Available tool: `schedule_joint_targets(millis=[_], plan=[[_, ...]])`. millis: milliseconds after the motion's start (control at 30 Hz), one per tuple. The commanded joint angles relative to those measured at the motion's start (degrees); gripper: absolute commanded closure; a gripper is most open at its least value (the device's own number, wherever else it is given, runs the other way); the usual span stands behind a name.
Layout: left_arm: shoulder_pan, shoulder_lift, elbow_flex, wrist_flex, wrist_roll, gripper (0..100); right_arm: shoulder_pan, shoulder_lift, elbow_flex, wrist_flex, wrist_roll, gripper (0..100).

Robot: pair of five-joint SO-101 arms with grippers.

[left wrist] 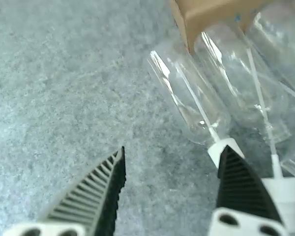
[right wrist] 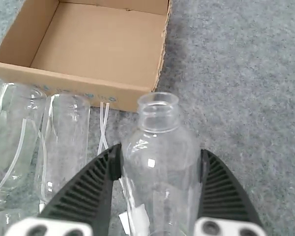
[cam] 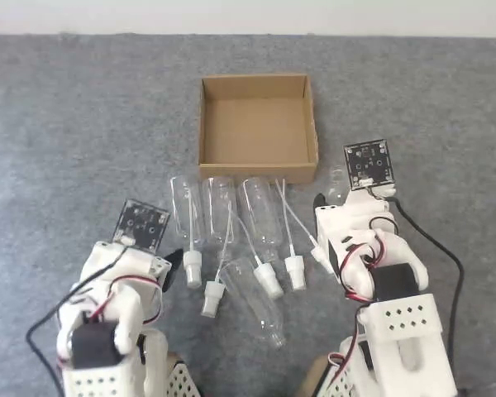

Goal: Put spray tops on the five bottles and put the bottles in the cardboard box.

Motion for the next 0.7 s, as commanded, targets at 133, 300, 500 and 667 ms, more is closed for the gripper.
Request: schedule_joint_targets(millis=[133,300,500,667], plan=[[11.52,24.7,-9.71,-0.53,-1.32,71,1.01,-1.45,-0.44,-1.27,-0.35,85.9],[17.93,34.29,-10.86,-2.29,-1.14,72,2.59,-1.36,-0.44,-1.45,-0.26,85.9],[25.76,40.18,-11.03,-3.87,-0.79,79,2.77,-1.36,-0.35,-2.33,-0.26,85.9],[29.36,43.78,-11.03,-5.45,1.58,79,2.77,-1.36,-0.35,-2.33,-0.26,85.9]])
